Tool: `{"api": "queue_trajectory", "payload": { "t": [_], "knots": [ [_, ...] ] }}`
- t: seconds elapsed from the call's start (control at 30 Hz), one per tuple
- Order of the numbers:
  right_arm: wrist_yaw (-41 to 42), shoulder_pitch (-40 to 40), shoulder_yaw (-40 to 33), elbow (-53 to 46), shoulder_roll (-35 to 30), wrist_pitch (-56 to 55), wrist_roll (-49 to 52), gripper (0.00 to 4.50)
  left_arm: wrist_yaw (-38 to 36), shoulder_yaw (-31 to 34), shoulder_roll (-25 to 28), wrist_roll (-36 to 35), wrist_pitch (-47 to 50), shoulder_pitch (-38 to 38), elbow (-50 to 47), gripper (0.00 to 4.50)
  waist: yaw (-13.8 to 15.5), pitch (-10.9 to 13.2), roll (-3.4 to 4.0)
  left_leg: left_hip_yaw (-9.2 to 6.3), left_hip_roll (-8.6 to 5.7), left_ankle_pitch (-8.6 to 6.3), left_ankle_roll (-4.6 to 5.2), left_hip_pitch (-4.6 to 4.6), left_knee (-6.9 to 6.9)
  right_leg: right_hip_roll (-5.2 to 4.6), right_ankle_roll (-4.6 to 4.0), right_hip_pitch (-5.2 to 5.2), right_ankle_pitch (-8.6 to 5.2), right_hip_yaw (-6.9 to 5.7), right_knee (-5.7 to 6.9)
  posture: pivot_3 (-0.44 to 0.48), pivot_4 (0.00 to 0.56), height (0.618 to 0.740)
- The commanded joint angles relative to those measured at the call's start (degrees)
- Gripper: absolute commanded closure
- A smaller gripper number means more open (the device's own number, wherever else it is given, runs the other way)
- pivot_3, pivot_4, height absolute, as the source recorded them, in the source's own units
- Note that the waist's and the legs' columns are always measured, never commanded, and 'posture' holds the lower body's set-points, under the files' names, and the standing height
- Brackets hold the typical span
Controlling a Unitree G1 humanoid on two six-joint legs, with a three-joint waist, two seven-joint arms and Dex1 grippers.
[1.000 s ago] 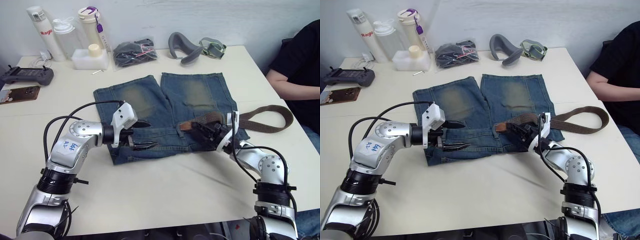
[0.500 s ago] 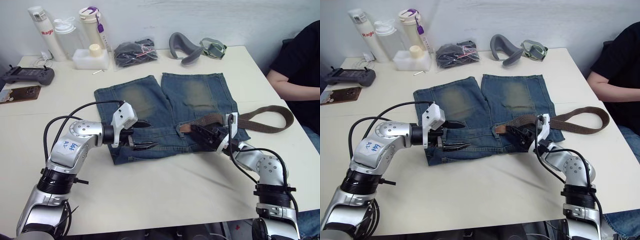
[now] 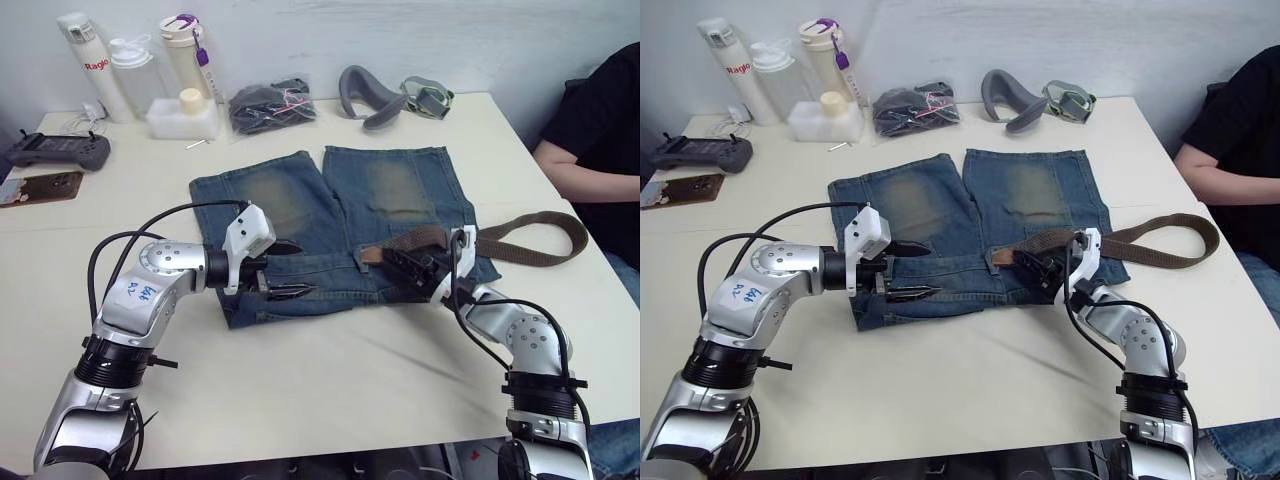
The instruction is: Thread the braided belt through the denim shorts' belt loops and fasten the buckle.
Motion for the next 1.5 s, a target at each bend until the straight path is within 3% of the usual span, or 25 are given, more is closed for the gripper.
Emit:
{"api": "queue_trajectory", "payload": {
  "t": [0.03,0.17,0.33,0.5,0.77,1.07,1.23,1.5],
  "knots": [
    [-0.5,0.8,0.5,-1.6,-0.5,-0.7,-2.7,4.47,0.0,0.8,-0.3,-0.7,-0.4,-1.0,-2.1,0.00,0.0,0.0,0.00,0.00,0.00,0.00,0.00,0.00,0.00,0.00,0.00,0.00,0.00,0.00,0.00,0.000,0.150,0.740],
    [0.4,1.4,2.0,-3.1,-0.7,-1.1,-4.9,4.47,0.0,0.7,-0.4,-0.7,-0.5,-1.0,-2.1,0.00,0.0,0.0,0.00,0.00,0.00,0.00,0.00,0.00,-0.01,0.00,0.00,-0.01,0.00,0.00,0.00,0.000,0.150,0.740],
    [4.3,4.0,3.9,-8.2,-2.5,5.6,-0.2,4.47,-0.1,0.7,-0.4,-0.7,-0.4,-0.9,-2.3,0.00,0.0,0.0,0.00,0.00,0.00,0.00,-0.01,0.00,-0.03,0.00,0.00,-0.03,0.00,0.00,0.00,0.000,0.150,0.740],
    [4.8,0.4,1.6,-4.4,0.2,6.5,3.6,4.47,-0.1,0.4,-0.7,-0.6,-0.4,-1.0,-2.1,0.00,-0.4,0.0,0.00,0.01,0.02,-0.01,-0.01,0.00,-0.05,0.02,0.00,-0.04,0.00,0.00,-0.01,0.000,0.150,0.740],
    [1.7,-2.0,4.1,-0.4,5.8,3.5,-1.9,4.47,0.0,0.5,-0.8,-0.5,-0.3,-0.9,-2.3,0.00,-0.1,0.0,0.00,0.01,0.03,0.05,-0.12,-0.02,-0.09,0.03,0.00,-0.15,0.00,0.00,0.08,0.000,0.150,0.740],
    [-5.7,0.4,-0.2,-3.5,11.4,6.2,3.8,4.47,0.3,0.0,-1.5,-0.4,-0.5,-0.3,-2.4,0.00,-0.4,0.0,-0.01,0.02,0.10,0.04,-0.19,0.00,-0.10,0.08,0.00,-0.18,0.00,-0.01,0.13,0.000,0.150,0.740],
    [-10.3,2.1,-7.0,-7.9,10.7,4.6,9.6,2.56,0.0,-0.6,-2.2,0.0,-1.1,-1.1,-1.4,0.00,-0.1,0.0,-0.01,0.02,0.10,0.02,-0.23,-0.01,-0.10,0.09,-0.01,-0.20,0.00,0.00,0.16,0.000,0.150,0.740],
    [-16.9,5.2,-11.5,-13.5,8.9,3.1,20.6,2.56,-0.5,-1.3,-2.9,0.5,-2.2,-2.0,0.0,0.00,-0.1,0.0,-0.01,0.02,0.05,0.03,-0.19,-0.04,-0.10,0.04,-0.01,-0.17,0.00,0.00,0.10,0.000,0.150,0.740]
  ]
}}
